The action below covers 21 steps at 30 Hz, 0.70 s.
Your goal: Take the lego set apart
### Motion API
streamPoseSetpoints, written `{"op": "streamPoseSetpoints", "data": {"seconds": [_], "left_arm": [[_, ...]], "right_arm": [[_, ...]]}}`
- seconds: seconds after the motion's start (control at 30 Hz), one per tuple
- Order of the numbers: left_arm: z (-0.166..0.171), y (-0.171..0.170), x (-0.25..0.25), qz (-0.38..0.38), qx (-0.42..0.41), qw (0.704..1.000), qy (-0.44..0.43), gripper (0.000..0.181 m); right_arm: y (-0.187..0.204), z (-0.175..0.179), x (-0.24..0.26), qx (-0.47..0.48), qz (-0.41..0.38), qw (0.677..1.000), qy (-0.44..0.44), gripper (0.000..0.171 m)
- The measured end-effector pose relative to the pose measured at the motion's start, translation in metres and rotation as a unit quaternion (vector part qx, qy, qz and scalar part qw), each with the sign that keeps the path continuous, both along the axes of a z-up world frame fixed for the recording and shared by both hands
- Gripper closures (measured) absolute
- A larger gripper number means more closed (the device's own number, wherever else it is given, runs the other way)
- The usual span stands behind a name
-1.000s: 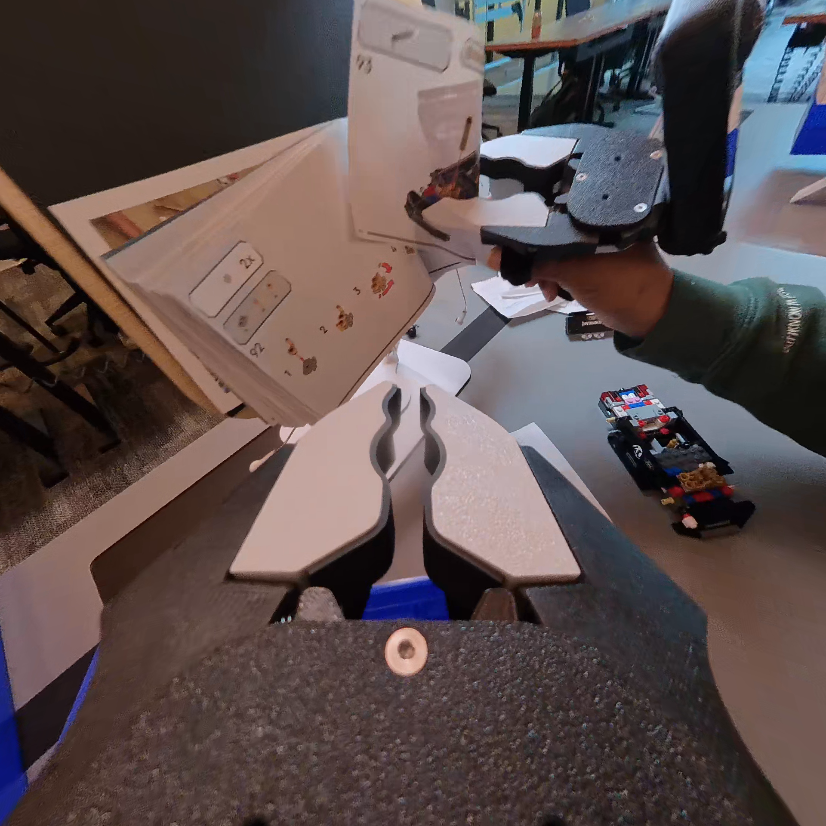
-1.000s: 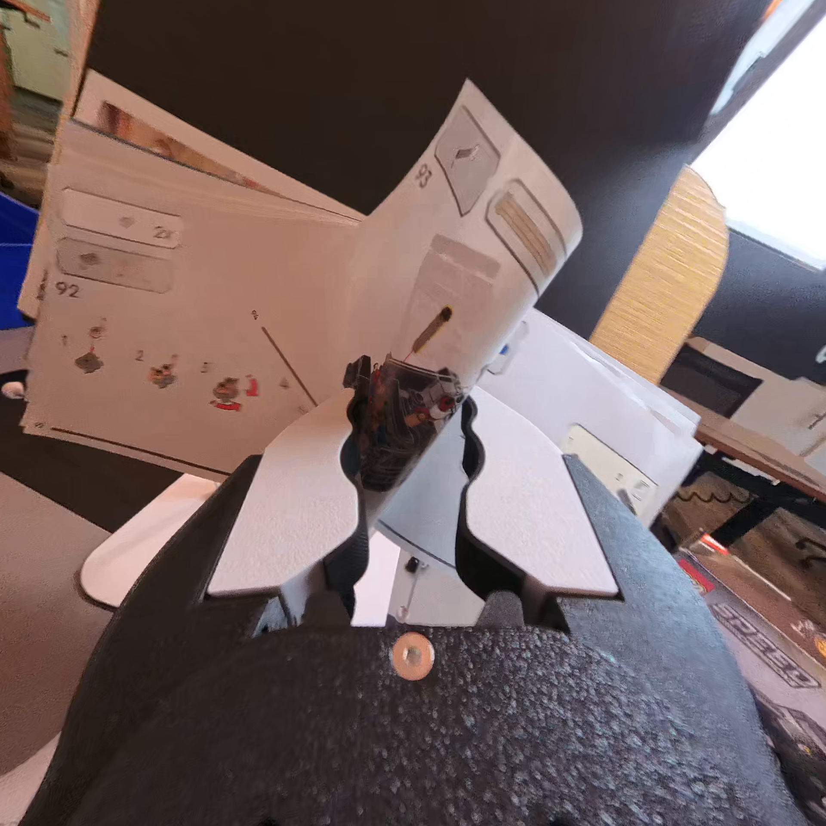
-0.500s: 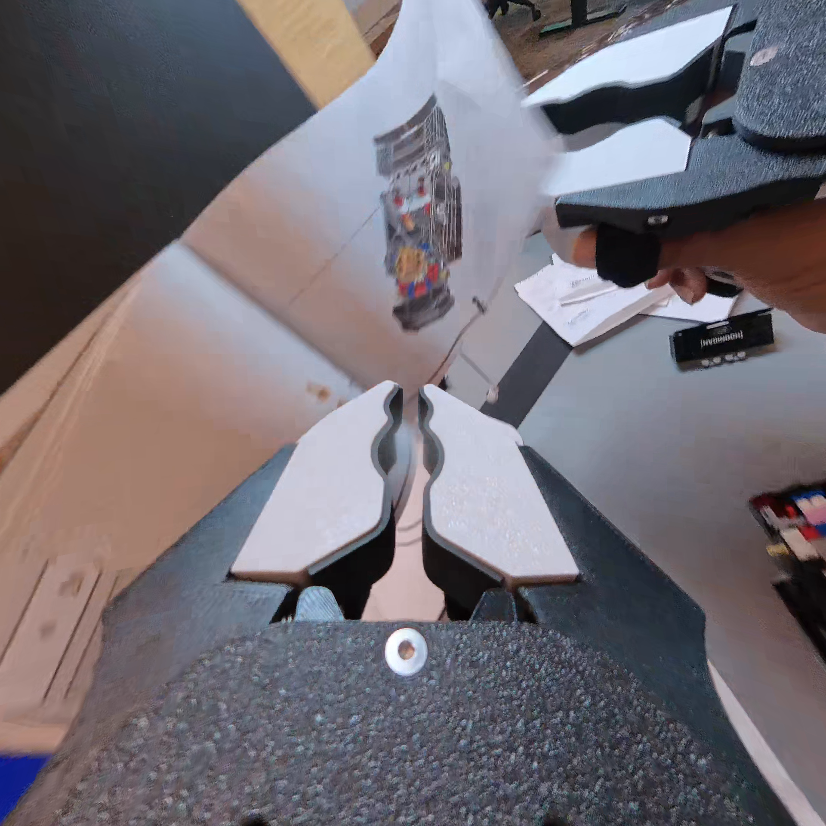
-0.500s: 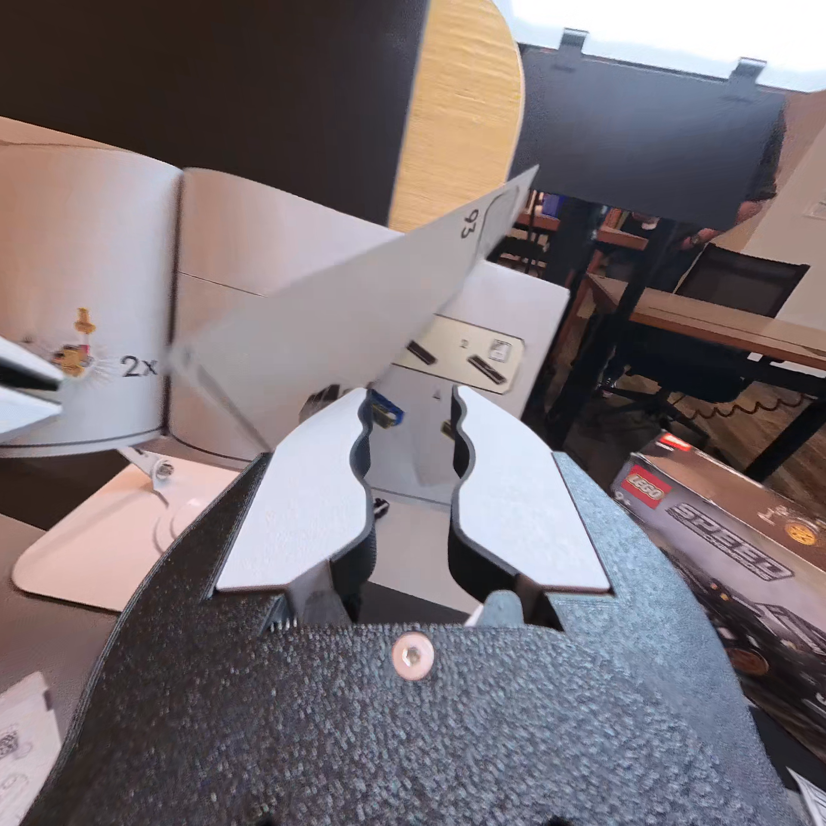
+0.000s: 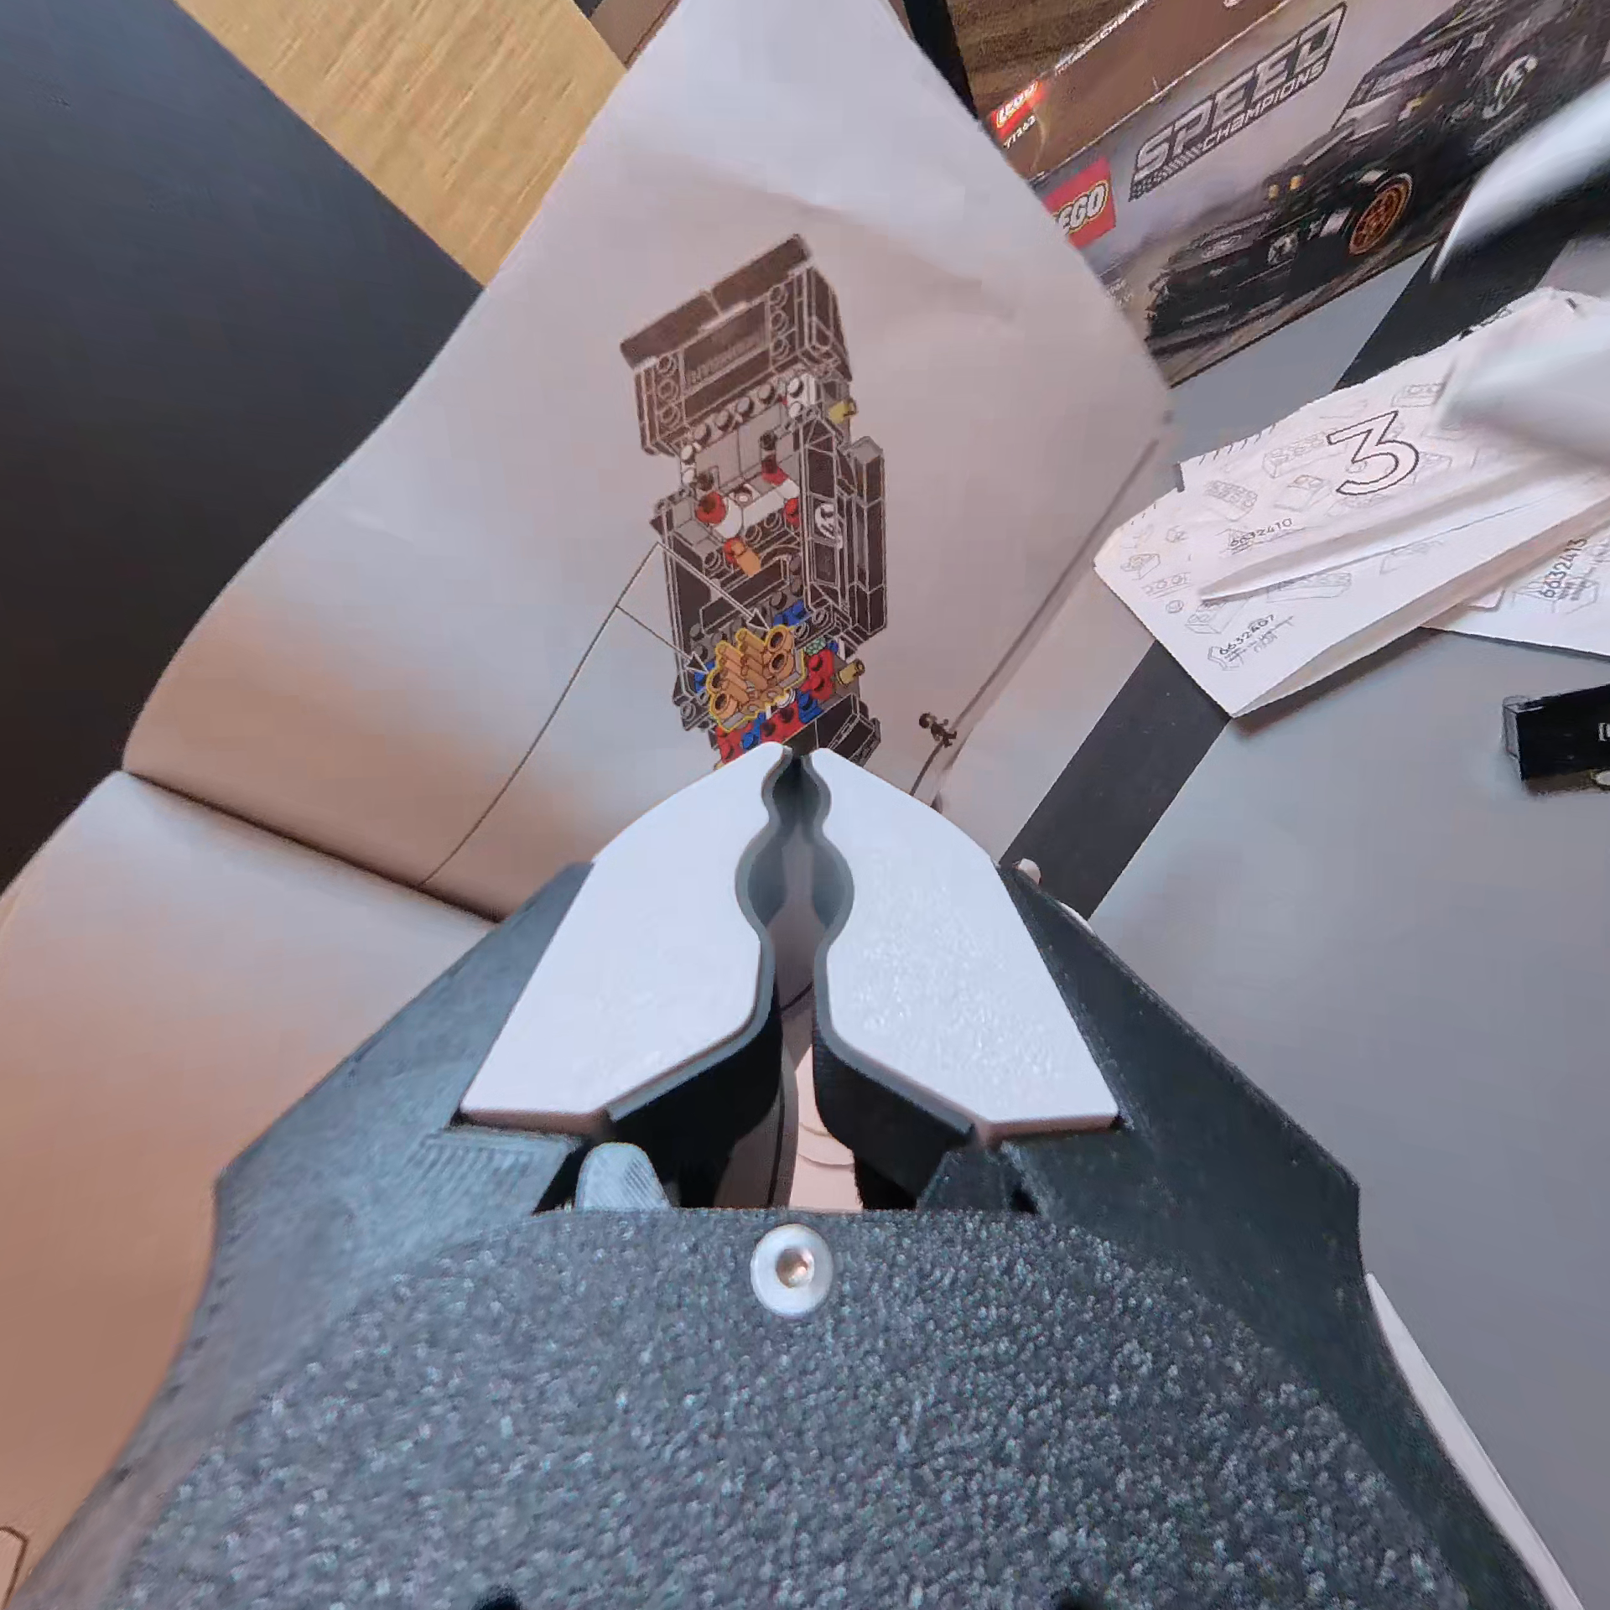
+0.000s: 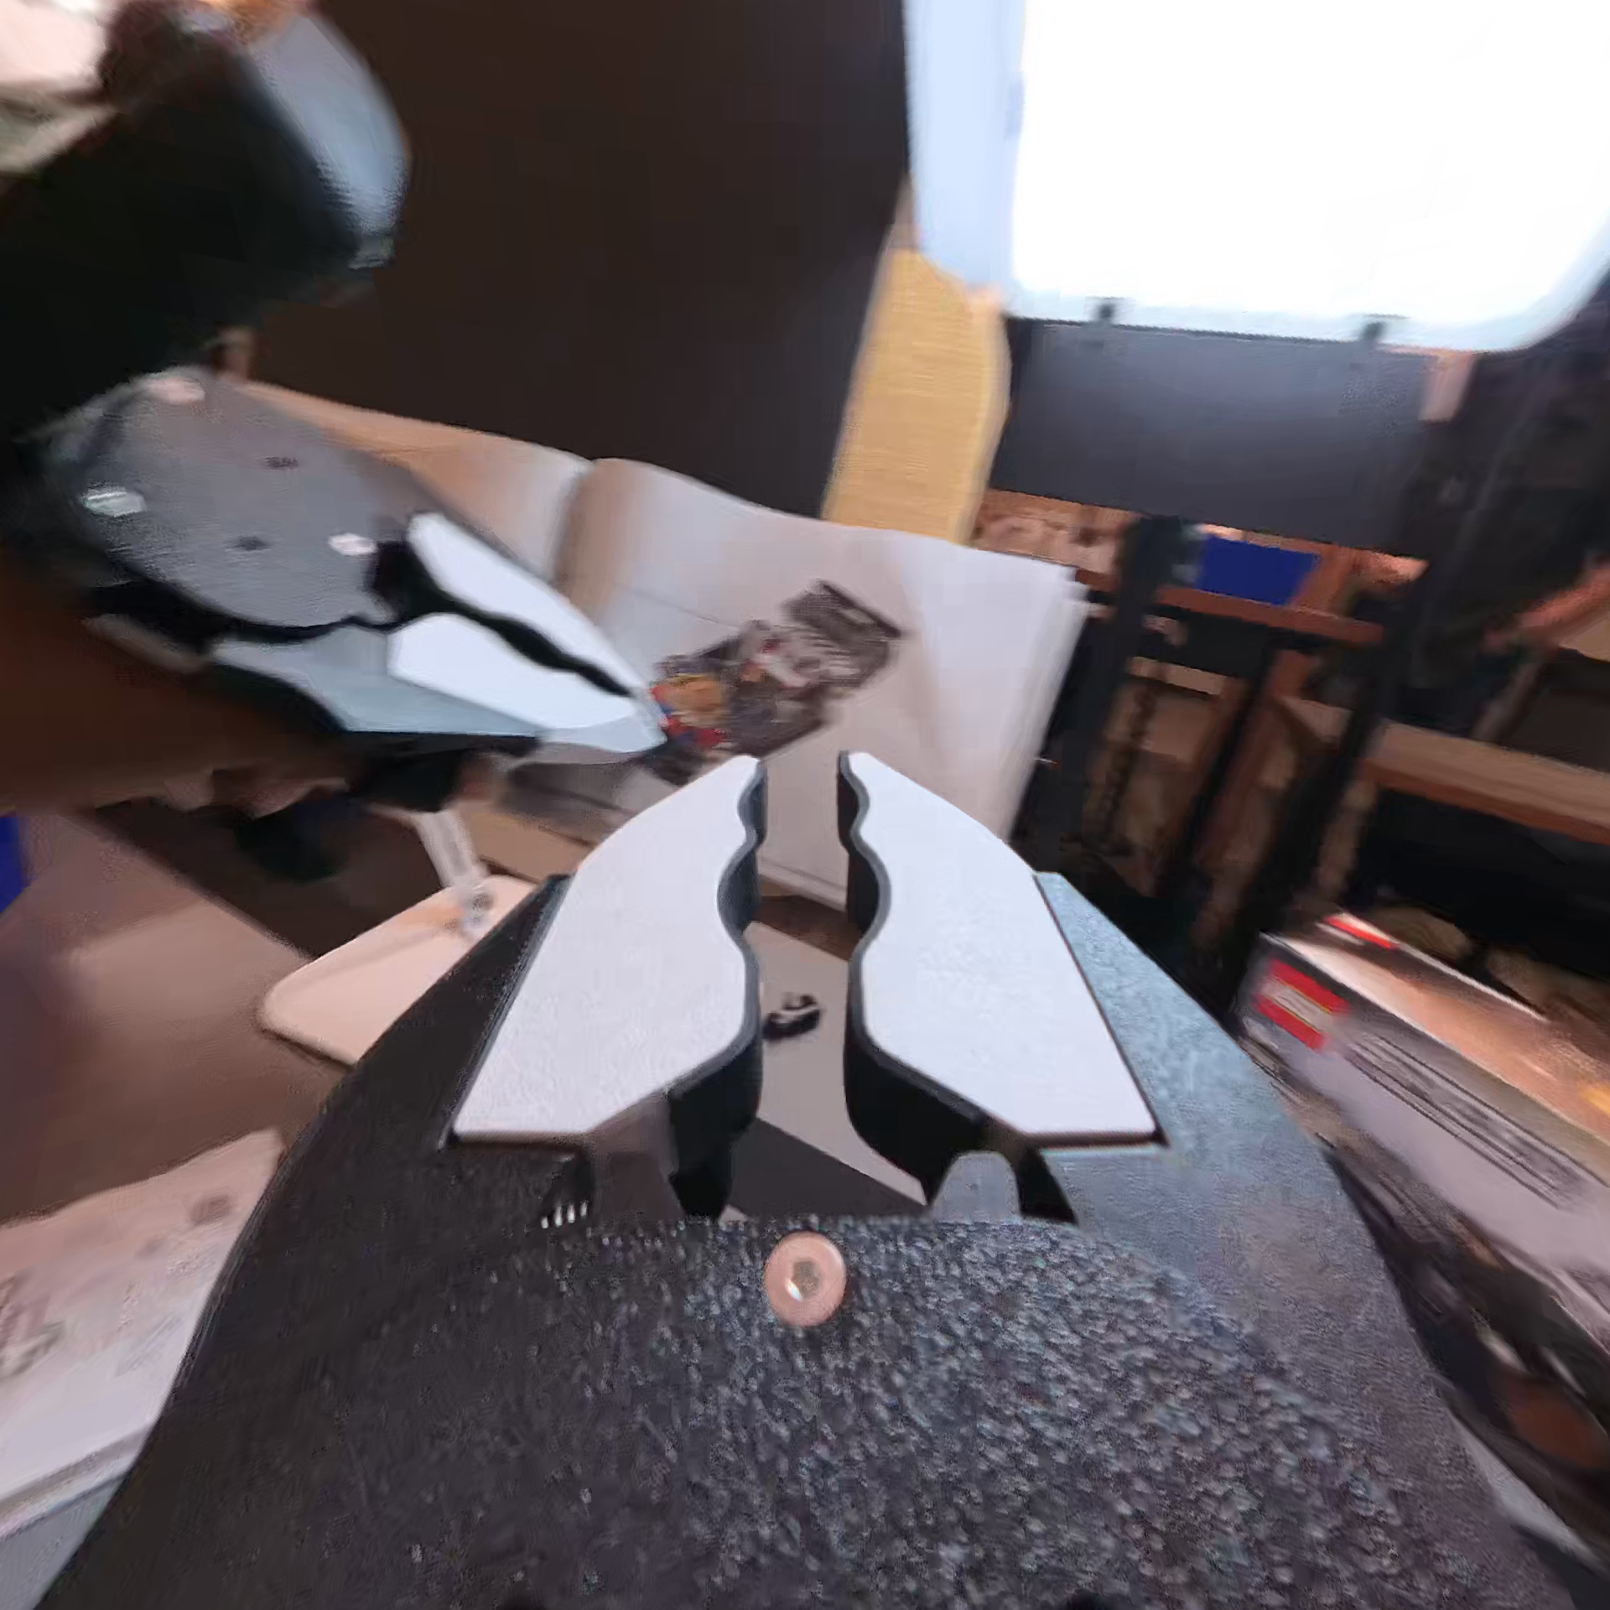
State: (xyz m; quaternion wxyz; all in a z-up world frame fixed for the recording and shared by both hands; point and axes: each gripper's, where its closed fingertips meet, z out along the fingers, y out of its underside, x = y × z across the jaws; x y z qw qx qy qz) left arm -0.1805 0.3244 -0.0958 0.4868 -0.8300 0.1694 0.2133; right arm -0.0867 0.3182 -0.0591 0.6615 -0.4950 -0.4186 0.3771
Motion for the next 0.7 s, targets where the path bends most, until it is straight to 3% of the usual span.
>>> {"op": "streamPoseSetpoints", "data": {"seconds": [0.07,0.23,0.4,0.53,0.7], "left_arm": [[0.0,0.0,0.001,-0.006,0.0,1.0,0.003,0.181],[0.005,-0.018,-0.004,-0.01,0.007,1.0,0.017,0.181],[-0.007,-0.058,-0.033,0.005,-0.017,0.998,0.059,0.181],[-0.003,-0.063,-0.063,0.023,-0.005,0.994,0.111,0.181],[-0.004,-0.063,-0.064,0.036,-0.017,0.989,0.143,0.181]], "right_arm": [[-0.025,-0.015,-0.033,0.005,0.064,0.996,-0.058,0.163],[-0.008,-0.045,-0.089,0.0,0.031,0.99,-0.137,0.163],[0.01,-0.046,-0.095,-0.019,0.002,0.991,-0.131,0.17],[0.004,-0.041,-0.099,-0.012,0.014,0.991,-0.129,0.171],[0.006,-0.047,-0.099,-0.034,0.015,0.99,-0.138,0.167]]}}
